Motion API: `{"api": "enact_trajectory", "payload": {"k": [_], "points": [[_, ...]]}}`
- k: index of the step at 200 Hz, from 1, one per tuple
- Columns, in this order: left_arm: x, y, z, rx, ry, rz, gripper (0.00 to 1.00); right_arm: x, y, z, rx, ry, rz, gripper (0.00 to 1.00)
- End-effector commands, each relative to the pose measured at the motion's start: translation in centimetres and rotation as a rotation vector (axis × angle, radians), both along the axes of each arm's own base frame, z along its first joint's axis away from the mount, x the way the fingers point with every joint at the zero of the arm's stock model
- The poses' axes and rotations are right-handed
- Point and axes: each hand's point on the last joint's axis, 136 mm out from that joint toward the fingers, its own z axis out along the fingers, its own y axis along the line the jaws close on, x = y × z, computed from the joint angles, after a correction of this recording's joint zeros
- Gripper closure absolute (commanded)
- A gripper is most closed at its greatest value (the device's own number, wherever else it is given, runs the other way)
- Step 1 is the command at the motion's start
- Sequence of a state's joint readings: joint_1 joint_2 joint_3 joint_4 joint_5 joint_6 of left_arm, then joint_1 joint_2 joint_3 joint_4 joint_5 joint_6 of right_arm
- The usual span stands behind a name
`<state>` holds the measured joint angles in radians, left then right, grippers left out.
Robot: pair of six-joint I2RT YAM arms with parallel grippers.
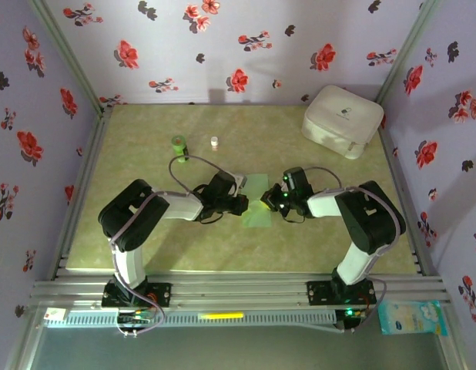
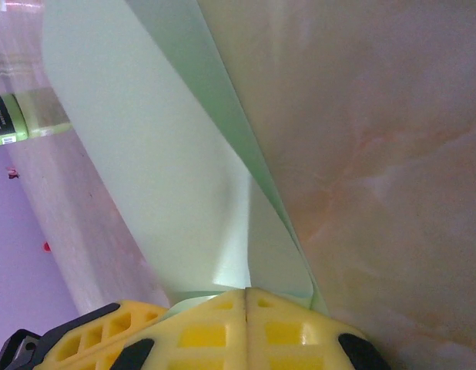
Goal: Fold a paper plane with a square sheet of paper (pick it up from the middle)
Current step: Fold the triangle a second time at the center of the table.
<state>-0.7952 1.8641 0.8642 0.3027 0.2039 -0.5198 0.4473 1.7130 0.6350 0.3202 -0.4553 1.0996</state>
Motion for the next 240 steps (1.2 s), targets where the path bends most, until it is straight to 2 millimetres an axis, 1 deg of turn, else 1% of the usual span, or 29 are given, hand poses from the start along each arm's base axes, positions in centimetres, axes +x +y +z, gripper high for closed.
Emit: {"api": "enact_trajectory", "payload": {"k": [1, 19, 33, 42, 61, 75, 86, 103, 124, 149, 184, 217, 240], "points": [[-1.8, 2.1, -3.5, 0.116, 0.098, -0.008, 0.99, -0.1, -1.6, -0.5, -0.05, 0.01, -0.025, 0.97], [-1.7, 2.2, -3.4, 0.115, 0.096, -0.006, 0.99, 0.7, -0.9, 1.6, -0.023, -0.038, 0.003, 0.97], [-1.7, 2.2, -3.4, 0.115, 0.097, -0.006, 0.99, 1.0, -0.1, 2.8, 0.015, -0.059, 0.03, 0.96], [-1.6, 2.2, -3.4, 0.115, 0.096, -0.005, 0.99, 1.1, 0.7, 3.4, 0.055, -0.069, 0.06, 0.97], [-1.6, 2.2, -3.4, 0.114, 0.097, -0.004, 0.99, 0.7, 2.3, 3.6, 0.107, -0.065, 0.111, 0.98], [-1.6, 2.2, -3.4, 0.115, 0.096, -0.007, 1.0, -0.1, 2.8, 2.8, 0.091, -0.045, 0.134, 0.98], [-1.6, 2.1, -3.4, 0.115, 0.095, -0.009, 0.99, -0.8, 2.4, 1.7, 0.048, -0.018, 0.138, 0.99], [-1.6, 2.2, -3.3, 0.115, 0.094, -0.008, 0.99, -1.7, 0.9, -0.5, -0.027, 0.031, 0.114, 1.0], [-1.7, 2.3, -3.5, 0.119, 0.098, -0.008, 0.99, -1.5, -0.9, -1.7, -0.033, 0.051, 0.039, 1.0], [-1.8, 2.5, -3.7, 0.13, 0.104, -0.009, 0.99, -0.2, -2.2, -1.6, -0.004, 0.052, -0.049, 1.0], [-1.9, 2.5, -3.8, 0.134, 0.105, -0.011, 0.99, 1.1, -3.8, -1.2, -0.047, 0.037, -0.132, 0.99], [-1.9, 2.5, -3.8, 0.136, 0.104, -0.014, 0.99, 1.9, -4.6, -0.8, -0.095, 0.033, -0.158, 0.99], [-1.9, 2.5, -3.8, 0.134, 0.106, -0.011, 1.0, 2.7, -4.9, 0.6, -0.12, -0.01, -0.15, 0.97]]}}
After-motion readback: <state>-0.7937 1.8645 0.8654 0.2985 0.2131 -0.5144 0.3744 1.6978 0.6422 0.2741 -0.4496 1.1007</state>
